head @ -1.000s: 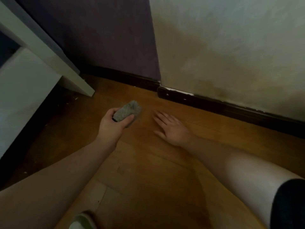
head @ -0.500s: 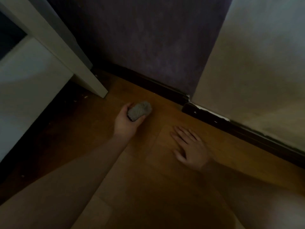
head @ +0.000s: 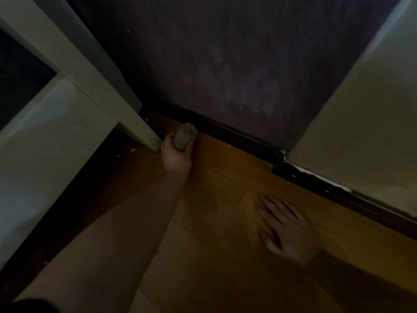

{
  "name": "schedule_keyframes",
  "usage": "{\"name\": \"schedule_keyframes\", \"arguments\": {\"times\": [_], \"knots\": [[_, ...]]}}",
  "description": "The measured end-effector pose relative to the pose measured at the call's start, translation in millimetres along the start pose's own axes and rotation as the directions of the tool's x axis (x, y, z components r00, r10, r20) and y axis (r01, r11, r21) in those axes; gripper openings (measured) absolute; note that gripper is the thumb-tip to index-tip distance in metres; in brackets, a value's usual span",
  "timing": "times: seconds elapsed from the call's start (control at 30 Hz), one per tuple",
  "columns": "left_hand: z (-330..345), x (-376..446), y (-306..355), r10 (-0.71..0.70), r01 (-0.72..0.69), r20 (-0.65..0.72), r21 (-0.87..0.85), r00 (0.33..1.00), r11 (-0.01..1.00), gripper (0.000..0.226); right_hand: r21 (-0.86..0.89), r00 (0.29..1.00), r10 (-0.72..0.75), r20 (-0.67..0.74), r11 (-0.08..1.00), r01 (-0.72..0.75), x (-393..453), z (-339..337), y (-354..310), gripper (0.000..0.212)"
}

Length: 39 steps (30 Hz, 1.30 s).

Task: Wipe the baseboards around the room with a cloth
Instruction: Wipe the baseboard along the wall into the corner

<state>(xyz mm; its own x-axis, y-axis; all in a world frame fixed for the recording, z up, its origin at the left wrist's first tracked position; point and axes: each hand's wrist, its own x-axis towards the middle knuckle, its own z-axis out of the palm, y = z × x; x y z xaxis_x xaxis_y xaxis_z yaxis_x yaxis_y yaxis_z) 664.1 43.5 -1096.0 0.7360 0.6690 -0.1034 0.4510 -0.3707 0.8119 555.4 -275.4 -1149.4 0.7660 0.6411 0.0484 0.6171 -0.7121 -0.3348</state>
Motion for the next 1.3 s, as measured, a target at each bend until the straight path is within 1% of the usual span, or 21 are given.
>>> {"name": "schedule_keyframes", "arguments": {"times": [0.1, 0.23, 0.4, 0.5, 0.57, 0.73, 0.83, 0.93, 1.0, 1.07, 1.1, 1.23, 1.3], "knots": [[1.0, 16.0, -0.1, -0.046, 0.046, -0.033, -0.025, 0.998, 0.999, 0.065, -0.021, 1.000, -0.007, 0.003, 1.000, 0.007, -0.4, 0.4, 0.5, 0.066], [8.7, 29.6, 0.8, -0.024, 0.024, -0.044, 0.005, 0.999, 1.000, 0.064, -0.025, 1.000, -0.001, 0.010, 1.000, 0.001, -0.7, 1.8, 0.3, 0.068], [24.2, 15.4, 0.4, -0.016, 0.021, -0.070, 0.069, 0.997, 0.997, 0.051, -0.002, 0.999, 0.020, 0.030, 1.000, -0.020, -2.1, -0.4, -2.0, 0.066], [37.4, -1.4, 12.6, -0.076, 0.084, -0.074, 0.102, 0.994, 0.991, 0.047, -0.010, 0.997, 0.023, 0.070, 1.000, -0.022, -1.1, -3.4, -2.3, 0.066], [44.0, -14.7, 18.0, -0.094, 0.101, -0.061, 0.123, 0.994, 0.987, 0.042, -0.010, 0.997, 0.018, 0.071, 1.000, -0.018, -0.1, -4.5, -2.1, 0.067], [62.2, -54.8, 19.8, -0.035, 0.035, -0.003, 0.110, 0.999, 0.993, 0.037, -0.007, 0.999, 0.023, 0.039, 1.000, -0.023, -0.3, -4.4, -3.2, 0.067], [75.1, -86.5, 26.2, 0.015, -0.020, 0.047, 0.107, 0.999, 0.994, 0.035, -0.007, 0.999, 0.017, 0.045, 1.000, -0.016, 0.2, -3.2, -2.8, 0.067], [83.5, -114.8, 30.9, 0.097, -0.113, 0.125, 0.125, 0.987, 0.986, 0.031, -0.011, 0.998, 0.028, 0.051, 1.000, -0.027, 0.7, -4.8, -3.3, 0.068], [86.5, -125.7, 29.7, 0.204, -0.236, 0.209, 0.144, 0.956, 0.961, 0.036, -0.029, 0.999, 0.029, 0.042, 0.999, -0.027, 1.3, -5.3, -3.9, 0.067], [88.0, -130.7, 28.7, 0.302, -0.360, 0.306, 0.155, 0.903, 0.920, 0.045, -0.027, 0.999, 0.031, 0.035, 0.999, -0.030, 0.9, -4.4, -4.7, 0.066], [87.9, -131.0, 28.8, 0.328, -0.398, 0.349, 0.151, 0.878, 0.905, 0.047, -0.025, 0.999, 0.032, 0.041, 0.999, -0.031, 0.9, -4.3, -4.6, 0.065], [78.8, -120.6, 32.1, 0.352, -0.439, 0.471, 0.086, 0.809, 0.894, 0.048, -0.037, 0.996, 0.031, 0.082, 0.999, -0.028, -0.2, -6.3, -4.5, 0.064], [69.0, -106.9, 31.1, 0.355, -0.462, 0.549, 0.065, 0.757, 0.884, 0.051, -0.036, 0.997, 0.027, 0.078, 0.999, -0.024, 0.1, -5.7, -4.1, 0.063]]}}
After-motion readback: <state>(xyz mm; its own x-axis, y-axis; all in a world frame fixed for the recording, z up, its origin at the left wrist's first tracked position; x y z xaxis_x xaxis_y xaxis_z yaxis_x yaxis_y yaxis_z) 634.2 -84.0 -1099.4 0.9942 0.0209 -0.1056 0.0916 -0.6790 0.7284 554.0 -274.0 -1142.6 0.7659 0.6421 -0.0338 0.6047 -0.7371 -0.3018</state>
